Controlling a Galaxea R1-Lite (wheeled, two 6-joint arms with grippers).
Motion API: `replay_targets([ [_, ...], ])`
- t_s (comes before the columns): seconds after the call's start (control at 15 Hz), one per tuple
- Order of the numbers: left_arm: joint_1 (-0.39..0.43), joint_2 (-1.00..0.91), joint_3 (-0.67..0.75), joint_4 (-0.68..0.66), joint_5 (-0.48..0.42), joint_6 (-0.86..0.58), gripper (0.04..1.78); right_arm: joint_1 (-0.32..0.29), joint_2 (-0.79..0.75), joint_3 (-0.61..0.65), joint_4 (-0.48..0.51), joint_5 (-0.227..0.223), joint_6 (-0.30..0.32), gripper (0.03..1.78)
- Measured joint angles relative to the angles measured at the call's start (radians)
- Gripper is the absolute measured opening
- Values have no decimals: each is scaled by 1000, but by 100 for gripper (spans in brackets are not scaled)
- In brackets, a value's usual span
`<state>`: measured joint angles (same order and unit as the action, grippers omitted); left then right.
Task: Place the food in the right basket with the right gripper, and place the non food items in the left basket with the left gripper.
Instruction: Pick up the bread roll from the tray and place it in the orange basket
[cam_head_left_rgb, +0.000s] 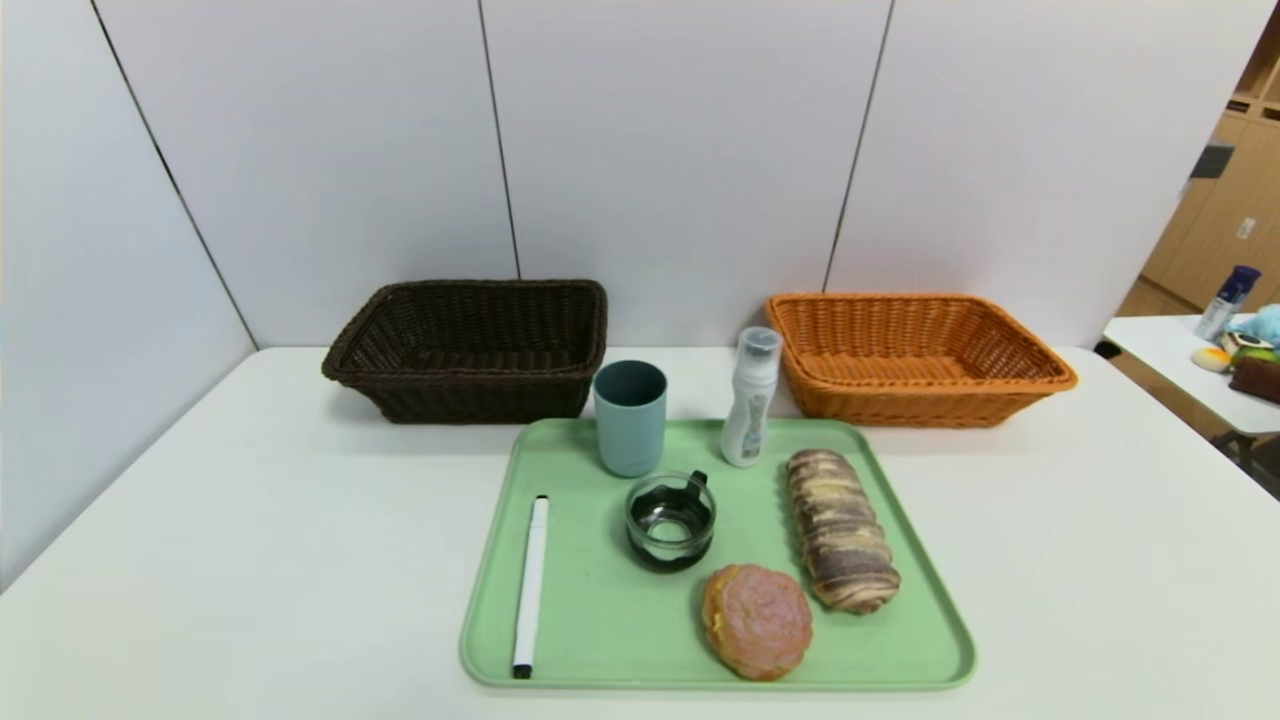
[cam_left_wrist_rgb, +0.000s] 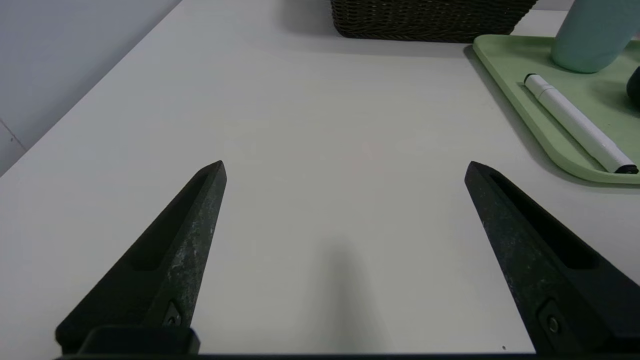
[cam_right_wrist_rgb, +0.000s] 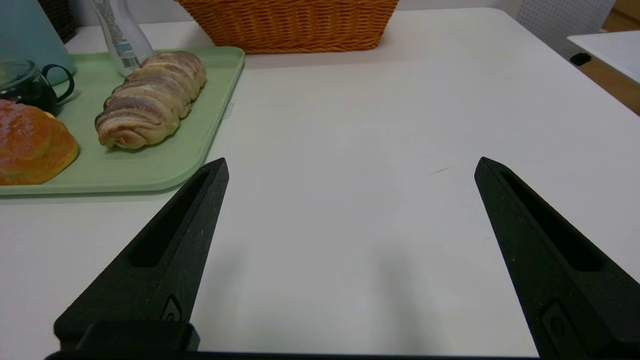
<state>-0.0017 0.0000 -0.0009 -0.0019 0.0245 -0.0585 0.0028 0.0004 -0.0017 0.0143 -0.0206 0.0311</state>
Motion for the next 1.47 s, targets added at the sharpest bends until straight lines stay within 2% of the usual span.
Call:
replay_targets([
  [0.13, 0, 5, -52, 23, -16, 8, 169, 0, 4, -32, 26, 4, -26, 170],
  [0.33, 0, 124, -300, 172, -61, -4, 169, 3, 117, -270, 148, 17, -20, 170],
  [0.53, -1, 400, -668, 394, -91, -36, 169, 9, 409, -695, 357, 50, 0, 170],
  [0.73, -11, 725, -1063, 641, -127, -76, 169, 34, 791, -1161, 625, 96, 45, 170],
  [0.87, -46, 923, -1244, 787, -154, -130, 169, 99, 1045, -1474, 805, 114, 126, 170],
  [1.0, -105, 1073, -1343, 871, -168, -194, 169, 214, 1273, -1728, 980, 125, 236, 170],
  [1.07, -140, 1143, -1376, 891, -170, -223, 169, 280, 1374, -1809, 1053, 125, 287, 170],
  [1.2, -197, 1234, -1407, 903, -150, -262, 169, 419, 1558, -1897, 1161, 110, 373, 170],
  [1.27, -214, 1266, -1413, 904, -138, -265, 169, 467, 1632, -1919, 1186, 101, 406, 170],
  [1.47, -227, 1304, -1417, 905, -135, -266, 169, 521, 1812, -1945, 1206, 87, 450, 170],
])
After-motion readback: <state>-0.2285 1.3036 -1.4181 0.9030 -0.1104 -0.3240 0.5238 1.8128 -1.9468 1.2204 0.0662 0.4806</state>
